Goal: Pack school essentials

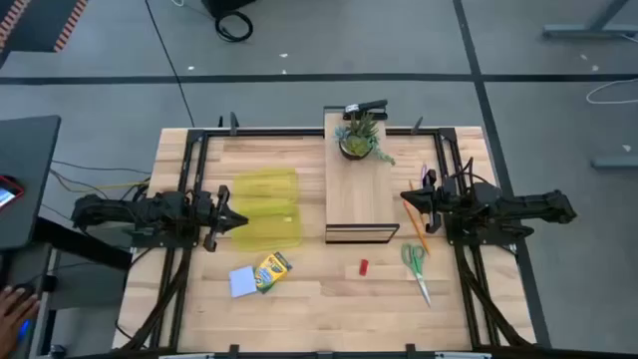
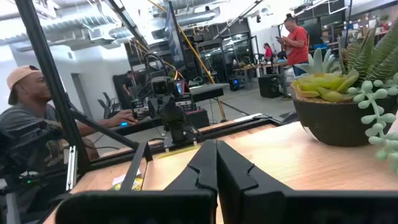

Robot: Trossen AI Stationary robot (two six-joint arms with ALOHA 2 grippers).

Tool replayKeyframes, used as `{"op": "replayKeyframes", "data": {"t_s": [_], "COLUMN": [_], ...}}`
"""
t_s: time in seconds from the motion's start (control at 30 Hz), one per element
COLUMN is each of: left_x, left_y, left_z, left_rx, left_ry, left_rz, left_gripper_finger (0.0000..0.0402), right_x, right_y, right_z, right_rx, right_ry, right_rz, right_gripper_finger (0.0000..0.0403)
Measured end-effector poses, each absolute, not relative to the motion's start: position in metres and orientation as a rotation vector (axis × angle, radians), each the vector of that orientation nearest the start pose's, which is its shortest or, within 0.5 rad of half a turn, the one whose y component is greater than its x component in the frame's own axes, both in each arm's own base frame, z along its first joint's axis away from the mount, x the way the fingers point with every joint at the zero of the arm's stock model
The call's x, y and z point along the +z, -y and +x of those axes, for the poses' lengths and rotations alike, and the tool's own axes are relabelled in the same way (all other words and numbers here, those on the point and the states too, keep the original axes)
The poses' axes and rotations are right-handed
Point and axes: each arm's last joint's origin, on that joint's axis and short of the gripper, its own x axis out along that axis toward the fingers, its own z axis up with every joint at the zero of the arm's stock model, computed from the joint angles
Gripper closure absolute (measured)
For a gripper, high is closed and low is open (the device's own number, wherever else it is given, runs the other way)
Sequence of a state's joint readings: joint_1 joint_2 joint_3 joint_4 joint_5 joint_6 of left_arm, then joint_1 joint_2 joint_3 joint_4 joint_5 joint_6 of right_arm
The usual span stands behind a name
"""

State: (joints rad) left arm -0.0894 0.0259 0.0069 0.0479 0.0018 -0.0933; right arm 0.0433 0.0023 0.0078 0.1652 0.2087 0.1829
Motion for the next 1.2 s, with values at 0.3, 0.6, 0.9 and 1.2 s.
{"op": "replayKeyframes", "data": {"t_s": [0.3, 0.6, 0.9, 1.2], "left_x": [0.1684, 0.1685, 0.1684, 0.1684], "left_y": [0.0089, 0.0088, 0.0089, 0.0088], "left_z": [0.0985, 0.0985, 0.0984, 0.0985], "left_rx": [-0.092, -0.092, -0.093, -0.092], "left_ry": [0.024, 0.025, 0.025, 0.025], "left_rz": [-0.094, -0.094, -0.094, -0.094], "left_gripper_finger": [0.037, 0.0361, 0.0371, 0.0362], "right_x": [0.1818, 0.1818, 0.1818, 0.1817], "right_y": [0.0018, 0.0018, 0.0018, 0.0019], "right_z": [0.0955, 0.0955, 0.0955, 0.0955], "right_rx": [-0.148, -0.149, -0.149, -0.149], "right_ry": [0.184, 0.184, 0.185, 0.184], "right_rz": [0.204, 0.203, 0.203, 0.203], "right_gripper_finger": [0.0397, 0.0397, 0.0397, 0.0397]}}
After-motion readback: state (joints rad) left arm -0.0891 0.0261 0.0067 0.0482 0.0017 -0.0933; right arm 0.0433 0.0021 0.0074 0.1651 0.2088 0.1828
